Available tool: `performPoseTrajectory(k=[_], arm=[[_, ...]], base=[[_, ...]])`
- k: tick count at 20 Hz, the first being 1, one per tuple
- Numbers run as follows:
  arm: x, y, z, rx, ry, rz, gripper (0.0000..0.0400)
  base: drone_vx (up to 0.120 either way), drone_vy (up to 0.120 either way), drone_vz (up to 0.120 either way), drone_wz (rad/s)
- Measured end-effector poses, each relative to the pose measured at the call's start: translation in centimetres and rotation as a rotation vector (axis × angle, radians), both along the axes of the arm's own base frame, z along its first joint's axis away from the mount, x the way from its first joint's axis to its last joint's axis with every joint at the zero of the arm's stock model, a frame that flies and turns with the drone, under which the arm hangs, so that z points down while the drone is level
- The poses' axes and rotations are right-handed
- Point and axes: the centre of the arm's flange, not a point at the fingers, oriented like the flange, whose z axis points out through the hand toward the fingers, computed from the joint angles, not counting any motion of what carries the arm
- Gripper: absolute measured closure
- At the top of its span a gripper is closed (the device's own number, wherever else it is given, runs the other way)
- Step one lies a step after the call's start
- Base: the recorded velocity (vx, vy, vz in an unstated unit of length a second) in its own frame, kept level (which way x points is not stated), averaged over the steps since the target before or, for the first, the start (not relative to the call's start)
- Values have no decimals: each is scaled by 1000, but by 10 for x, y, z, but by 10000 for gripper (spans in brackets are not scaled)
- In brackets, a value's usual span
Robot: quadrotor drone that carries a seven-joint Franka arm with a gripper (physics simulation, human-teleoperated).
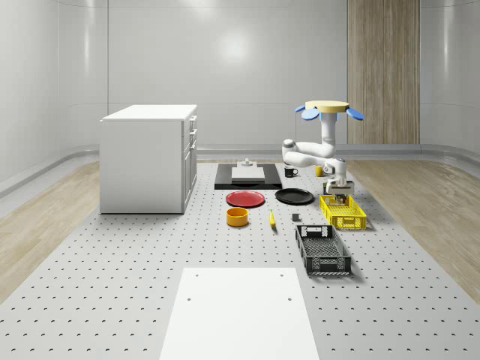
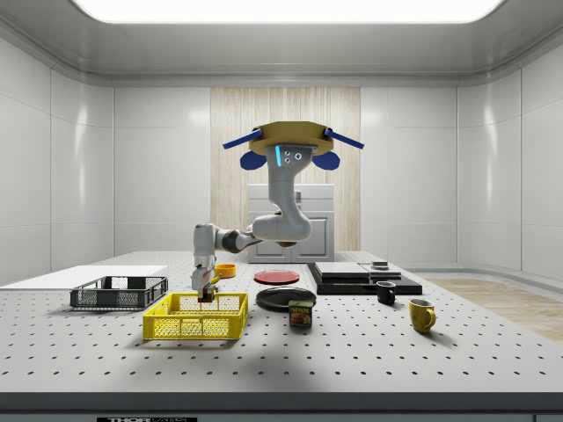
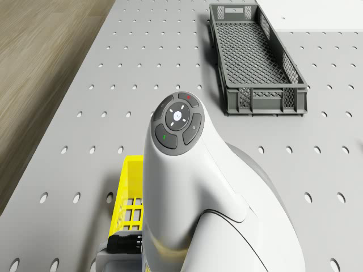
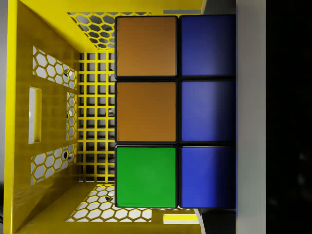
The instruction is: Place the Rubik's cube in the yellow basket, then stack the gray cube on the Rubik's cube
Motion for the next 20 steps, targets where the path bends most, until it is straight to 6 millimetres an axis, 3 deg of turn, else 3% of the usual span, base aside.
performPoseTrajectory(k=[17, 20], arm=[[0, 0, 62, 0, 0, 0, 75], [0, 0, 67, -2, 1, 3, 25]], base=[[0, 0, 0, 0], [0, 0, 0, 0]])
